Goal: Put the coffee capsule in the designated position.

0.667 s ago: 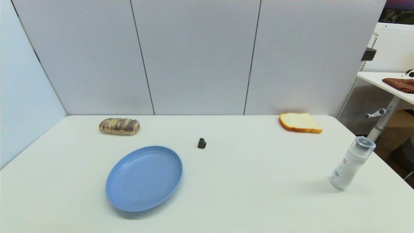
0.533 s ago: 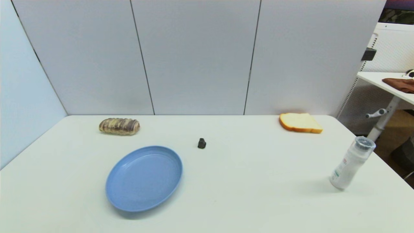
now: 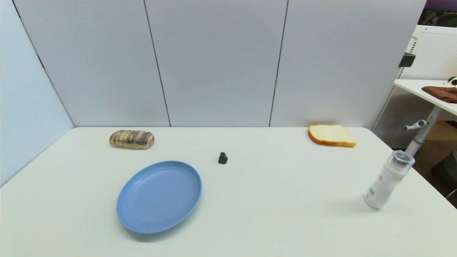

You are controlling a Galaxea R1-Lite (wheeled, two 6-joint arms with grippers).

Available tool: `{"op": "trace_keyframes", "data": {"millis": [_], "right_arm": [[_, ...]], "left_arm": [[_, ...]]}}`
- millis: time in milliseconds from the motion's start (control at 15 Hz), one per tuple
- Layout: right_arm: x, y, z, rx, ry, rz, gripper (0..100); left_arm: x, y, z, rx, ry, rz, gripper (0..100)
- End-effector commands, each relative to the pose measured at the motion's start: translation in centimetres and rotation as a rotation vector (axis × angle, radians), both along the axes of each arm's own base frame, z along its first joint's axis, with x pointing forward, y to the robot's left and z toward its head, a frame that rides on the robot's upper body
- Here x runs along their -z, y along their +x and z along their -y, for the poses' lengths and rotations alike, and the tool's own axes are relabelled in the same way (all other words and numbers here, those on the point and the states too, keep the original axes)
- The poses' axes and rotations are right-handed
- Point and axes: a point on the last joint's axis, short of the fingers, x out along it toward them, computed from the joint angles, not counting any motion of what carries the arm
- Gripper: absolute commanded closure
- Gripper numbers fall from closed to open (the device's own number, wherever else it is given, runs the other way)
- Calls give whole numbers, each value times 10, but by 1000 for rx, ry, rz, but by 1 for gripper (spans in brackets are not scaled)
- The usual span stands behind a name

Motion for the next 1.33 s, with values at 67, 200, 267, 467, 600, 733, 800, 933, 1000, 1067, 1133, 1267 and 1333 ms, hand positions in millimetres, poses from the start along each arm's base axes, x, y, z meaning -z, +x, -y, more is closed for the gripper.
{"op": "trace_keyframes", "data": {"millis": [67,200,267,467,600,733,800,933,1000,1067,1133,1267,1333], "right_arm": [[0,0,0,0,0,-2,0],[0,0,0,0,0,-2,0],[0,0,0,0,0,-2,0],[0,0,0,0,0,-2,0],[0,0,0,0,0,-2,0],[0,0,0,0,0,-2,0],[0,0,0,0,0,-2,0],[0,0,0,0,0,-2,0],[0,0,0,0,0,-2,0],[0,0,0,0,0,-2,0],[0,0,0,0,0,-2,0],[0,0,0,0,0,-2,0],[0,0,0,0,0,-2,0]], "left_arm": [[-106,58,3,63,14,-145,0],[-142,102,12,139,61,-188,0],[-155,121,17,181,93,-200,0],[-171,187,49,443,165,-265,0],[-164,226,75,569,204,-324,0],[-156,254,107,652,216,-370,0],[-151,270,119,675,223,-388,0],[-131,300,148,719,237,-429,0],[-119,313,158,728,241,-447,0],[-108,322,166,738,246,-454,0],[-96,330,174,745,250,-469,0],[-81,344,186,755,255,-496,0],[-70,352,190,754,263,-518,0]]}}
